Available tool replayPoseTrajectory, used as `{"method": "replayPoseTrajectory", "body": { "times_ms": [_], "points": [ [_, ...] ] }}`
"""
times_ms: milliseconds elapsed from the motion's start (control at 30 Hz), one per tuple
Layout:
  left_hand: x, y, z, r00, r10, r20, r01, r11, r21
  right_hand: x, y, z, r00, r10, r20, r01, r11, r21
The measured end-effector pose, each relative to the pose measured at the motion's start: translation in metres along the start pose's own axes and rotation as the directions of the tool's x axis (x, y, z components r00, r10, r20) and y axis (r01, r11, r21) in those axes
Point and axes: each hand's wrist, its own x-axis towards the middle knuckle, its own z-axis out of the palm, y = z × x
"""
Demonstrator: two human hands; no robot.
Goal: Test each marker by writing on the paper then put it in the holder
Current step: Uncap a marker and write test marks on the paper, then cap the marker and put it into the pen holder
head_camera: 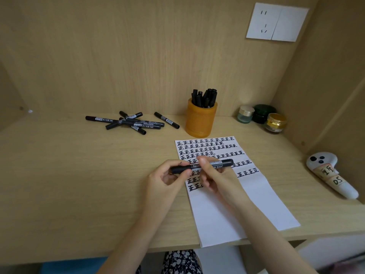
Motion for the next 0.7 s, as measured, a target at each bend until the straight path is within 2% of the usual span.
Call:
{"method": "replayPoseTrajectory", "body": {
  "times_ms": [67,133,200,233,300,367,567,633,700],
  "points": [
    [0.0,-0.001,-0.001,1.0,0.002,-0.018,-0.002,1.0,-0.003,0.0,0.0,-0.006,0.985,-0.058,-0.16,0.038,0.991,-0.13],
    [0.0,-0.001,-0.002,1.0,0.001,-0.022,-0.001,1.0,-0.003,0.0,0.001,-0.014,0.937,-0.257,-0.236,0.137,0.892,-0.431],
    [0.001,-0.002,-0.002,1.0,-0.003,-0.019,0.003,1.0,-0.002,0.0,0.0,-0.02,0.877,-0.471,-0.09,0.294,0.676,-0.676],
    [0.001,-0.002,-0.001,1.0,-0.005,-0.016,0.005,1.0,-0.006,0.0,0.0,-0.021,0.847,-0.532,0.018,0.38,0.581,-0.72],
    [0.002,-0.002,0.0,1.0,-0.012,-0.009,0.011,1.0,-0.024,0.002,0.002,-0.017,0.787,-0.58,0.21,0.524,0.448,-0.725],
    [0.003,-0.002,0.001,1.0,0.0,-0.017,-0.001,0.999,-0.051,0.003,0.004,-0.011,0.742,-0.589,0.321,0.592,0.352,-0.725],
    [0.006,-0.001,0.0,0.999,0.002,-0.049,-0.01,0.987,-0.163,0.008,0.002,0.0,0.706,-0.58,0.406,0.604,0.196,-0.772],
    [0.007,-0.001,0.0,0.999,-0.016,-0.052,0.007,0.983,-0.184,0.01,0.0,0.001,0.723,-0.556,0.409,0.604,0.222,-0.766],
    [0.008,-0.001,-0.001,0.999,-0.036,-0.036,0.03,0.986,-0.162,0.015,-0.006,0.0,0.766,-0.542,0.345,0.578,0.346,-0.739]
  ]
}}
